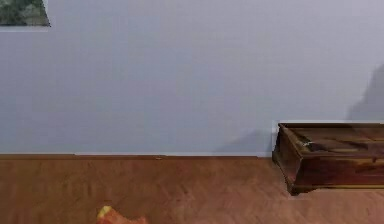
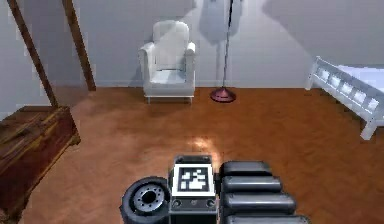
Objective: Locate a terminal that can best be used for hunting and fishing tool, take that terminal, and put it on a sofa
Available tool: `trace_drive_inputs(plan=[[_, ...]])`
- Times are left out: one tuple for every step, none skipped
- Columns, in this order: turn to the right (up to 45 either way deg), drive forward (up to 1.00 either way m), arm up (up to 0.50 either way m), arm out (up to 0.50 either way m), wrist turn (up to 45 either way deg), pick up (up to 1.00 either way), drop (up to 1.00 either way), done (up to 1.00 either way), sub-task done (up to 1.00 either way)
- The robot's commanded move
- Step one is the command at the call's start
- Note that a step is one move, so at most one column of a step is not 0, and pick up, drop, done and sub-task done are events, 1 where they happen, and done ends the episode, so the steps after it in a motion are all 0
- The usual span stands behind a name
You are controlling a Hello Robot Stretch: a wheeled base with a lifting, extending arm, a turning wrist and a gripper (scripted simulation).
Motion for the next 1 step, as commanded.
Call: trace_drive_inputs(plan=[[-24.0,0.00,0.00,0.00,0.0,0.00,0.00,0.00,0.00]])
